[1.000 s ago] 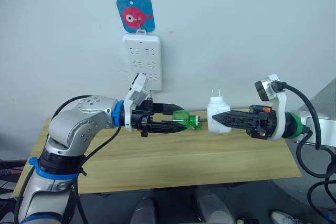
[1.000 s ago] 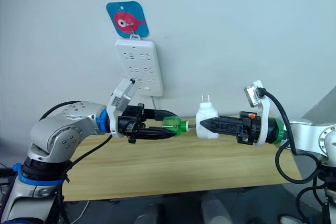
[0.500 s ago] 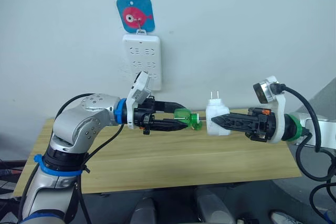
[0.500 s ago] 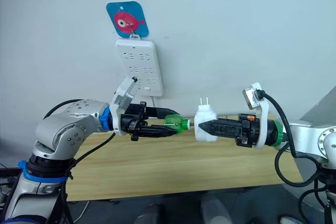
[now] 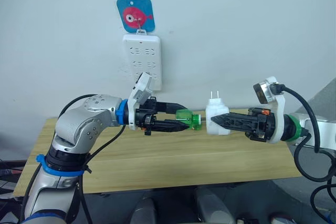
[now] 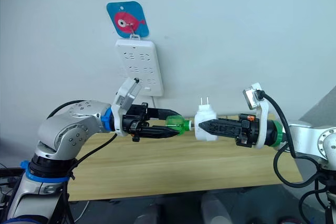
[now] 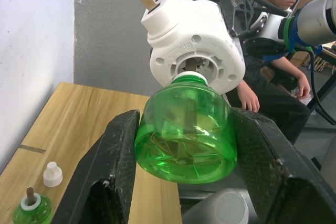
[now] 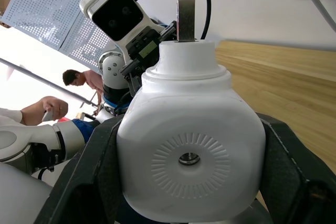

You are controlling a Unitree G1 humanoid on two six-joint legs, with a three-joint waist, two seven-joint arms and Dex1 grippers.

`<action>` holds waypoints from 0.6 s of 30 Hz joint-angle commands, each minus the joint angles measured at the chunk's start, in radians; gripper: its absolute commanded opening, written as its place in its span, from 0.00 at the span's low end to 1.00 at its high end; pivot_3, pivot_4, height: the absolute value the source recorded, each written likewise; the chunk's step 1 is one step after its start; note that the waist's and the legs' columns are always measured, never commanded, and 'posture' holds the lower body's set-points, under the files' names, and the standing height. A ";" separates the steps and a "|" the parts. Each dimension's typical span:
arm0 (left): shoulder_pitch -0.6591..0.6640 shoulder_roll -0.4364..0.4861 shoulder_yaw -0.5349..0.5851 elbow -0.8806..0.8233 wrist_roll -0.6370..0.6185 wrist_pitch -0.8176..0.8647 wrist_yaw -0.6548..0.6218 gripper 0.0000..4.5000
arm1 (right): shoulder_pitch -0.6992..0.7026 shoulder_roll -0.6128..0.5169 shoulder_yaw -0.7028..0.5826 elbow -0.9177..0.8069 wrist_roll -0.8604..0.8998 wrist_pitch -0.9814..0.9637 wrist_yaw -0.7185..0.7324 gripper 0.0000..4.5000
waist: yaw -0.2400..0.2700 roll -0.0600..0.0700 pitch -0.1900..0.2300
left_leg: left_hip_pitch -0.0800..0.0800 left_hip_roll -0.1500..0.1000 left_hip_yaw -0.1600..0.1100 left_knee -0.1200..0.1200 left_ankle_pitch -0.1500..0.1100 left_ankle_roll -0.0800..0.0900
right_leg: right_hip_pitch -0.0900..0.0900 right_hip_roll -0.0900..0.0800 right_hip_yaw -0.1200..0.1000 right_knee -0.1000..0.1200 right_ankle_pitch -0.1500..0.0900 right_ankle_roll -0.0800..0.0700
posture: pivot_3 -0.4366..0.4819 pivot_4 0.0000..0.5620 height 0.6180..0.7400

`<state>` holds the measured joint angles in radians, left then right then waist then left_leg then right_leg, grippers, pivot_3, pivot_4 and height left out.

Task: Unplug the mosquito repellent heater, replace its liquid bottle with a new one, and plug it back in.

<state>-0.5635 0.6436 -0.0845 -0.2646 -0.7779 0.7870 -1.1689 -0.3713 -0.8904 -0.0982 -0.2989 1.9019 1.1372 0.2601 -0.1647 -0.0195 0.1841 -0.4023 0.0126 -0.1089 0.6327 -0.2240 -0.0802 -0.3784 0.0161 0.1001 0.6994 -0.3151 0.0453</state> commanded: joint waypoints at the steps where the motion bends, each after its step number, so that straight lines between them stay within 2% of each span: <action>1: -0.010 -0.002 0.011 -0.030 -0.026 0.002 -0.014 0.52 | -0.001 -0.013 -0.018 -0.015 0.020 -0.021 0.003 0.66 | 0.000 0.000 0.000 | 0.000 0.000 0.000 0.000 0.000 0.000 | 0.000 0.000 0.000 0.000 0.000 0.000 | 0.29 0.16 0.94; 18: -0.025 -0.056 0.002 -0.015 0.003 -0.015 0.018 0.52 | -0.007 -0.007 0.002 -0.043 0.022 -0.030 -0.011 0.66 | 0.000 0.000 0.000 | 0.000 0.000 0.000 0.002 0.000 0.000 | 0.001 0.000 0.000 0.001 0.000 0.001 | 0.29 0.16 0.94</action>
<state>-0.5647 0.5903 -0.0932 -0.2649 -0.7708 0.7942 -1.1487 -0.3704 -0.8937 -0.0946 -0.3094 1.9046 1.1216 0.2401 -0.1649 -0.0195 0.1840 -0.4023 0.0126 -0.1089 0.6352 -0.2240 -0.0802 -0.3777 0.0162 0.1001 0.7001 -0.3152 0.0463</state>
